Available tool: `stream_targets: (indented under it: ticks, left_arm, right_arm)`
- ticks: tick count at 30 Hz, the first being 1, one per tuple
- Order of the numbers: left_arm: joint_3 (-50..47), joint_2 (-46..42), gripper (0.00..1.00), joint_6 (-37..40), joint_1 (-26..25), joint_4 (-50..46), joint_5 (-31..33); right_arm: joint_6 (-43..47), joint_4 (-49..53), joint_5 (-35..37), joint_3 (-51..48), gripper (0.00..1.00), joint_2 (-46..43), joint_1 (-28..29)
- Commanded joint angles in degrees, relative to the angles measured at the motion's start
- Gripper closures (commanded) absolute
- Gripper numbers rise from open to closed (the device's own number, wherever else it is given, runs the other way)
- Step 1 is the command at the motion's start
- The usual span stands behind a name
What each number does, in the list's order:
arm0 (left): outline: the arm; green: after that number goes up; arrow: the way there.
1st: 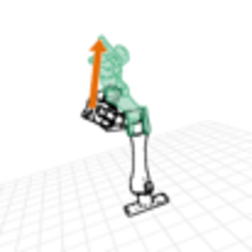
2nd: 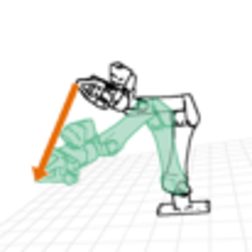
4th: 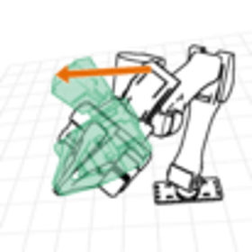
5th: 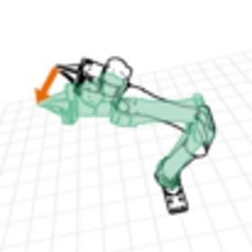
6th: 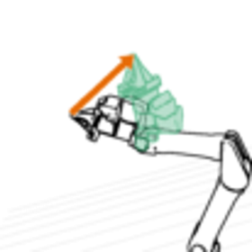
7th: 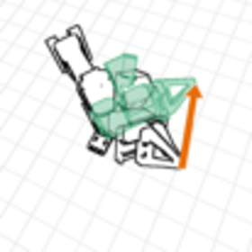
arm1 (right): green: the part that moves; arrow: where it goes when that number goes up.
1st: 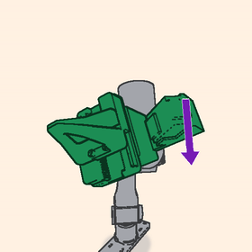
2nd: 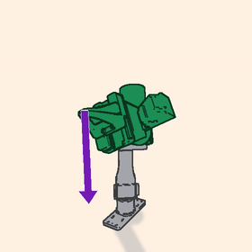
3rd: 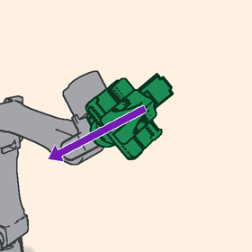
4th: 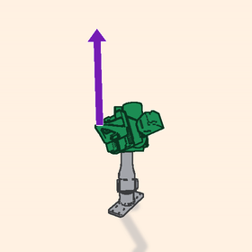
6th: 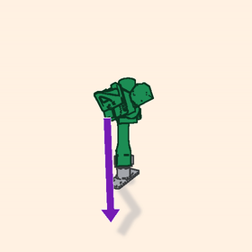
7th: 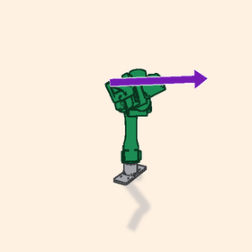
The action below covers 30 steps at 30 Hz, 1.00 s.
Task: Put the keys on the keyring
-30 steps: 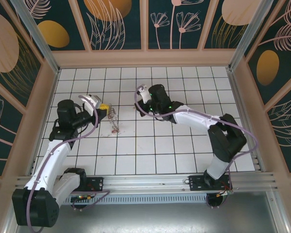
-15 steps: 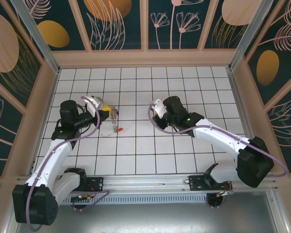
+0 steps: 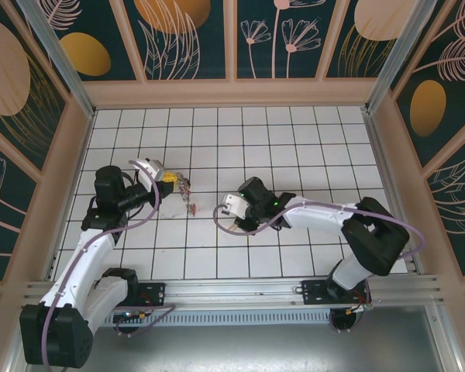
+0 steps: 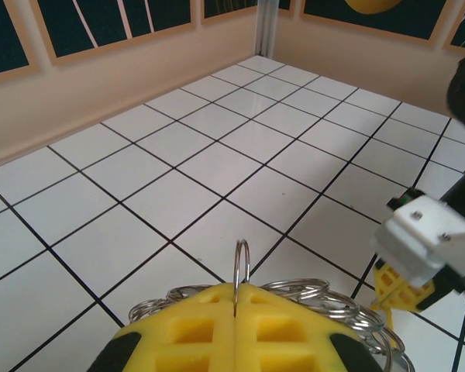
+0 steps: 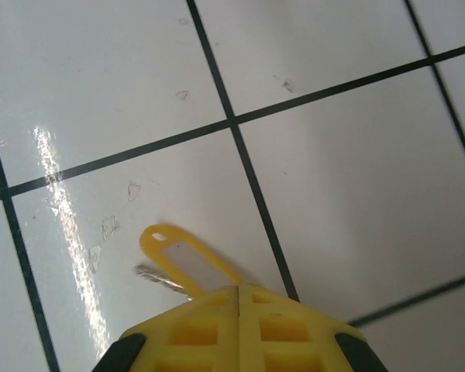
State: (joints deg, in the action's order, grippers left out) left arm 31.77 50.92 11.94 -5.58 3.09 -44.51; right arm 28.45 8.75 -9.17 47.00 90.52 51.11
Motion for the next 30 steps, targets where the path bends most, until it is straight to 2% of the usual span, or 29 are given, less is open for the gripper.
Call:
stream_targets:
  ticks: [1,10,12,15,18,25,30]
  left_arm:
    - [-0.39,-1.25,1.0,1.5,-0.3,0.87,-0.25]
    - [-0.74,-1.17,1.0,1.42,-0.3,0.94,0.12]
    - [-0.92,-1.09,1.0,1.36,-0.3,0.98,0.05]
    - [-0.92,-1.17,1.0,1.33,-0.3,1.04,0.1]
    - [-1.01,-1.0,1.0,1.25,-0.3,1.28,0.13]
    - [-1.27,-0.55,1.0,0.9,-0.3,1.94,0.02]
    - [-0.77,-0.82,1.0,1.09,-0.3,0.89,0.82]
  right_arm:
    - [1.92,-3.81,-3.24,1.91,1.0,2.89,0.82]
    - [-2.53,-7.31,-5.82,1.53,1.0,2.68,-0.33]
    - [-3.83,-7.26,-5.35,1.03,0.9,2.15,-1.14]
    - [-5.84,-7.09,-6.74,0.16,0.84,0.57,-2.73]
    - [-7.5,-7.28,-9.09,-1.02,0.74,-1.48,-3.9]
    - [-6.18,-4.61,-9.63,-3.18,0.65,-4.63,-7.23]
    - [-9.6,-8.44,-10.6,-2.82,0.6,-3.18,-5.19]
